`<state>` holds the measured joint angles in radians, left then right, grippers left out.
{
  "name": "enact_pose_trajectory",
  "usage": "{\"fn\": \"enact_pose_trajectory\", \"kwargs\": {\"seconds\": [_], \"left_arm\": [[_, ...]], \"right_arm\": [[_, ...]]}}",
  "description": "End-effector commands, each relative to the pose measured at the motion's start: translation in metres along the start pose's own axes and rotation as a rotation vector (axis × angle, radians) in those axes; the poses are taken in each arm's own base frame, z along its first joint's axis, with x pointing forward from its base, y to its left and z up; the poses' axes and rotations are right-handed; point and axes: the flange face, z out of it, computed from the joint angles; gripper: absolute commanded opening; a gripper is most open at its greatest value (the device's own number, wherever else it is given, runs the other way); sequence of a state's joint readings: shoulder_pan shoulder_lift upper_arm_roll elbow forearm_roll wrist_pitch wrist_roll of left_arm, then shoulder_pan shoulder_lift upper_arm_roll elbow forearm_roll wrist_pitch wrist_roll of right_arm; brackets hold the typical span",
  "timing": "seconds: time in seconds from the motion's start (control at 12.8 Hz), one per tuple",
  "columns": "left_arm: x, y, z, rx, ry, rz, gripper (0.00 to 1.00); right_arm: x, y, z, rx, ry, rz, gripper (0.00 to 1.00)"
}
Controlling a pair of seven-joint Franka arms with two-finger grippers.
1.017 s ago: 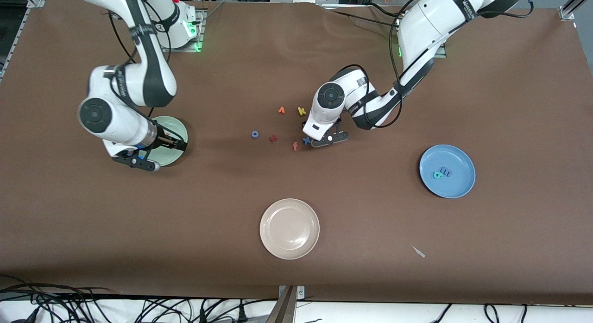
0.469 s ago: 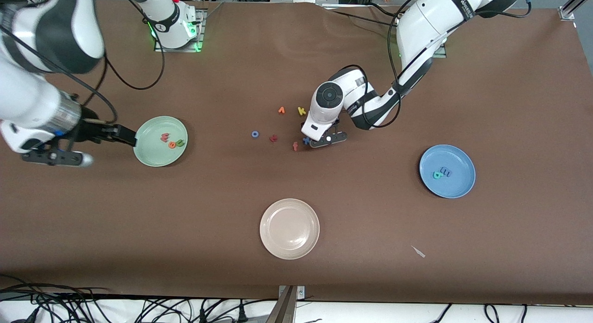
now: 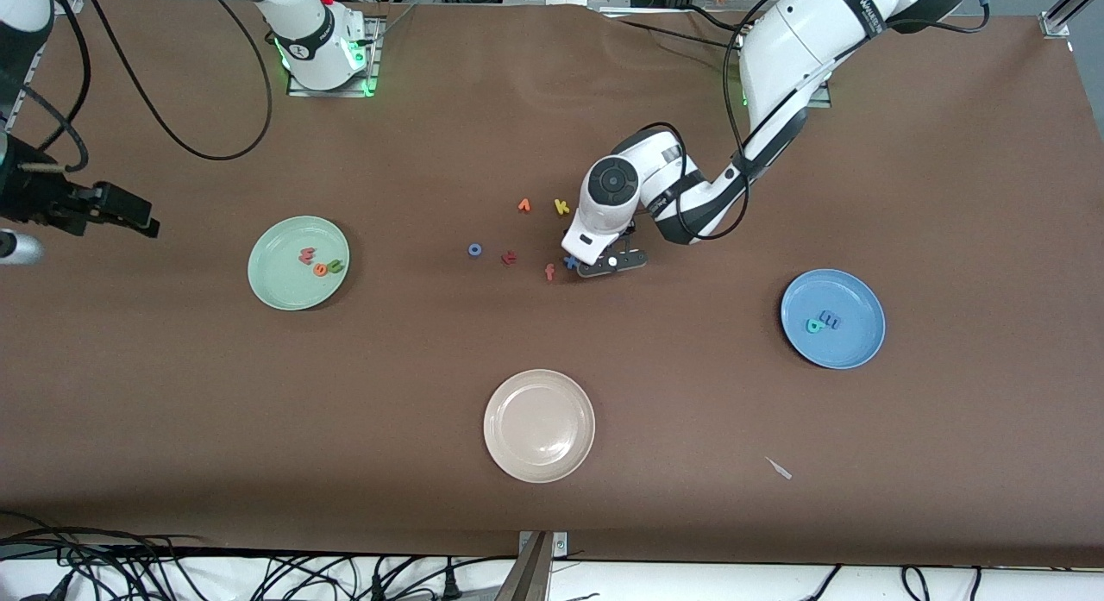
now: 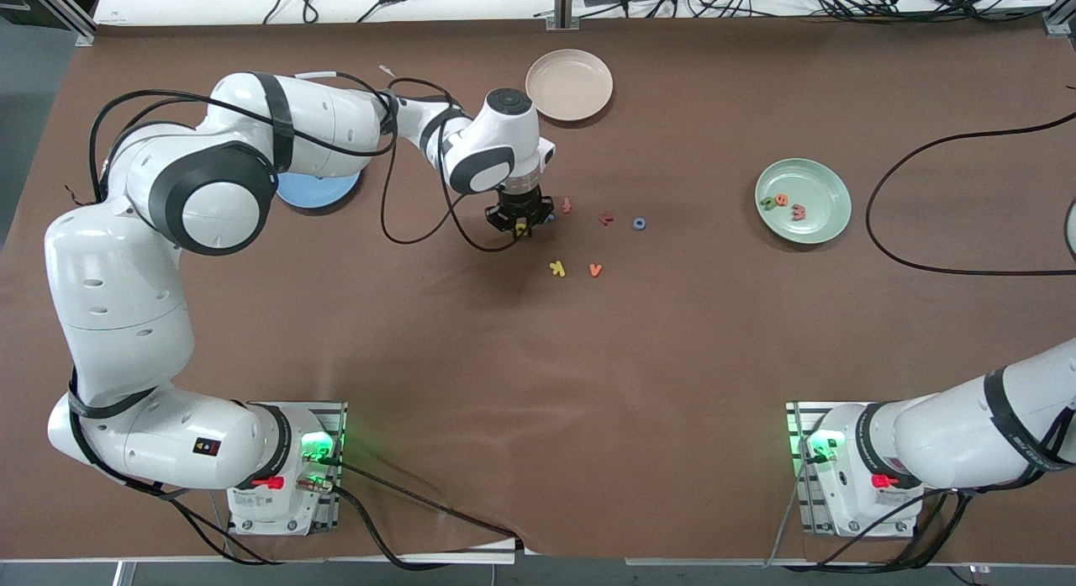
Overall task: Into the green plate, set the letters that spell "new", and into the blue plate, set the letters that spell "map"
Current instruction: 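Lift the yellow a while the right gripper returns to rest, then drop the yellow a on the blue plate with the left gripper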
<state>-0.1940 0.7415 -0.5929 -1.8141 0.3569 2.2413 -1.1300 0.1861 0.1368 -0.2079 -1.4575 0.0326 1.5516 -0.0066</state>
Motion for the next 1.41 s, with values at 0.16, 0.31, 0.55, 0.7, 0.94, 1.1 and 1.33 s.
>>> {"fn": "enact_pose_trajectory", "kwargs": {"seconds": [0.16,0.31,0.55,0.7,0.94,1.1,1.33], "left_arm": [[0.052,-0.042,-0.04,0.149,-0.053,0.182,0.19],[0.08,-0.083,-0.06,0.188,-0.106,0.287,0.19],[0.13,-0.17,-0.084,0.215,-0.217,0.526,0.19],[0.159,-0.221,-0.093,0.176,-0.244,0.637,0.19],[0.195,-0.29,-0.086,0.228,-0.251,0.817,0.19],[0.211,-0.314,-0.066,0.293,-0.252,0.899,0.28],[0.228,-0.33,-0.086,0.268,-0.206,0.901,1.0]], "right_arm": [[-0.057,0.044,-0.021,0.002,-0.046,0.041,1.0],[-0.066,0.053,-0.02,0.002,0.026,0.056,1.0],[-0.057,0.015,-0.014,-0.014,0.075,0.015,1.0],[-0.057,0.014,-0.009,-0.008,0.07,0.038,1.0],[-0.058,0.027,-0.006,0.0,0.057,0.047,1.0],[-0.053,0.026,-0.002,-0.001,0.048,0.035,1.0],[-0.046,0.024,0.002,-0.002,0.028,0.029,1.0]]}}
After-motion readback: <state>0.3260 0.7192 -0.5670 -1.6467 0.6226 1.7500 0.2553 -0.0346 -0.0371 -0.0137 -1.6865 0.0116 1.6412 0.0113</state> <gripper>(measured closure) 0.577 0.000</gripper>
